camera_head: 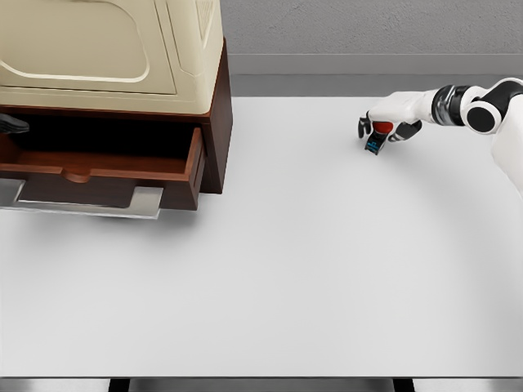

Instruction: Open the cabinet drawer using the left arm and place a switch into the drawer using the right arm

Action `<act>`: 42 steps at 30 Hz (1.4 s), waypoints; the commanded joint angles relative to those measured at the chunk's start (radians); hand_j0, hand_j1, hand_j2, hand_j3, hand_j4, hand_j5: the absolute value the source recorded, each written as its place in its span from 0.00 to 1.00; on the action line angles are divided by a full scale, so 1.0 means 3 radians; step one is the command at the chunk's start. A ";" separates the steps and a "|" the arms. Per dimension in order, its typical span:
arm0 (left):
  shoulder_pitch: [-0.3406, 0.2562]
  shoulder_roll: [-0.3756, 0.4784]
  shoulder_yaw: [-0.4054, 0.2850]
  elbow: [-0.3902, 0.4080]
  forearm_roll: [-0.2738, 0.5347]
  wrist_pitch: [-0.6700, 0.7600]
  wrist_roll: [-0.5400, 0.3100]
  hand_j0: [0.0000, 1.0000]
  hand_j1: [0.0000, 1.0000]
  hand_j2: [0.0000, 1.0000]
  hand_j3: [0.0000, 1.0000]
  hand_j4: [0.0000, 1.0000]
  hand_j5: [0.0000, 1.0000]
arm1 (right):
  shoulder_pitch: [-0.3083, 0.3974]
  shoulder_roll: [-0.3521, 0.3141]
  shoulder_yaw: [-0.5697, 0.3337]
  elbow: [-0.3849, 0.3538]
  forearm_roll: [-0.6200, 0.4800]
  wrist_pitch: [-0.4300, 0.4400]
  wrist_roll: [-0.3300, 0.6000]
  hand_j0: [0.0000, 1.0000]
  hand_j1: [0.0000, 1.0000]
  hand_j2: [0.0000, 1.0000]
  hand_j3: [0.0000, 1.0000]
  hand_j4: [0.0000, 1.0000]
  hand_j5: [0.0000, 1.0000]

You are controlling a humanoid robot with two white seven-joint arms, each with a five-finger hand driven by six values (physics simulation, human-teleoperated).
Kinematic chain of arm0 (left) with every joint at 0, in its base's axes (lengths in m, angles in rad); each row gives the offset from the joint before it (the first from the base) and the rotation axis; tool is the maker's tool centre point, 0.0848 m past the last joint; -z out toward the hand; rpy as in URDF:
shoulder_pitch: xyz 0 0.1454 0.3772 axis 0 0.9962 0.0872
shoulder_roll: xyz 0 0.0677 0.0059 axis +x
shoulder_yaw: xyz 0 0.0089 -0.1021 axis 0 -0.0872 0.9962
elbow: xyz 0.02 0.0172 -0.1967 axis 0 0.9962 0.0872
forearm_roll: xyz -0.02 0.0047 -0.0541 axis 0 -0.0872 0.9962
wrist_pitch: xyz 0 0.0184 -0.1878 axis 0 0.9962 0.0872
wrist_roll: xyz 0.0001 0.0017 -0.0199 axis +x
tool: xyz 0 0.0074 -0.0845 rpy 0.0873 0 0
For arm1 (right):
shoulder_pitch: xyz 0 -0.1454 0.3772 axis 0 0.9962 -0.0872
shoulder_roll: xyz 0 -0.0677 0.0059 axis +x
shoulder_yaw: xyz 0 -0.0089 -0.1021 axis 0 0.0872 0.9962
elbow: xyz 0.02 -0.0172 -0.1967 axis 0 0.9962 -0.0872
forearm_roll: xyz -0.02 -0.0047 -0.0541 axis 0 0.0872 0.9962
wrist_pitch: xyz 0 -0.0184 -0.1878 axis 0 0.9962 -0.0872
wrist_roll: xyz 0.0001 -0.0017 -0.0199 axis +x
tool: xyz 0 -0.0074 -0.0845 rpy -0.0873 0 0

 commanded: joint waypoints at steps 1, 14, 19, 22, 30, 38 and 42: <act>0.0000 0.0002 -0.0001 -0.0006 0.0025 0.0005 0.0001 0.94 0.94 0.94 0.94 0.94 0.94 | 0.0000 -0.0001 -0.0007 0.0002 -0.0011 0.0008 -0.0001 0.56 0.56 0.56 0.56 0.56 0.56; 0.0005 0.0033 -0.0007 0.0015 -0.0082 0.0005 0.0001 0.94 0.94 0.94 0.94 0.94 0.94 | -0.0005 -0.0001 -0.0027 -0.0013 -0.0047 0.0008 -0.0001 0.43 0.43 0.43 0.43 0.43 0.43; 0.0005 0.0033 -0.0007 0.0015 -0.0098 0.0005 0.0001 0.94 0.94 0.94 0.94 0.94 0.94 | -0.0005 -0.0001 -0.0037 -0.0018 -0.0052 0.0008 -0.0001 0.39 0.39 0.39 0.39 0.39 0.39; 0.0005 0.0038 -0.0007 0.0015 -0.0103 0.0000 0.0001 0.94 0.94 0.94 0.94 0.94 0.94 | -0.0005 -0.0001 -0.0088 -0.0049 -0.0068 0.0008 -0.0001 0.39 0.39 0.39 0.39 0.39 0.39; 0.0000 0.0038 -0.0007 0.0015 -0.0118 0.0000 0.0001 0.94 0.94 0.94 0.94 0.94 0.94 | 0.0005 -0.0011 -0.0375 -0.0315 -0.0124 0.0008 -0.0001 0.38 0.38 0.38 0.38 0.38 0.38; 0.0000 0.0053 -0.0032 0.0000 -0.0113 0.0000 0.0001 0.94 0.94 0.94 0.94 0.94 0.94 | 0.0097 -0.0179 -0.0349 -0.0856 -0.0410 0.0008 -0.0001 0.41 0.41 0.41 0.41 0.41 0.41; 0.0000 0.0048 -0.0068 0.0000 -0.0113 -0.0041 0.0001 0.94 0.94 0.94 0.94 0.94 0.94 | 0.0317 -0.0552 -0.0344 -0.1684 -0.0650 0.0008 -0.0001 0.41 0.41 0.41 0.41 0.41 0.41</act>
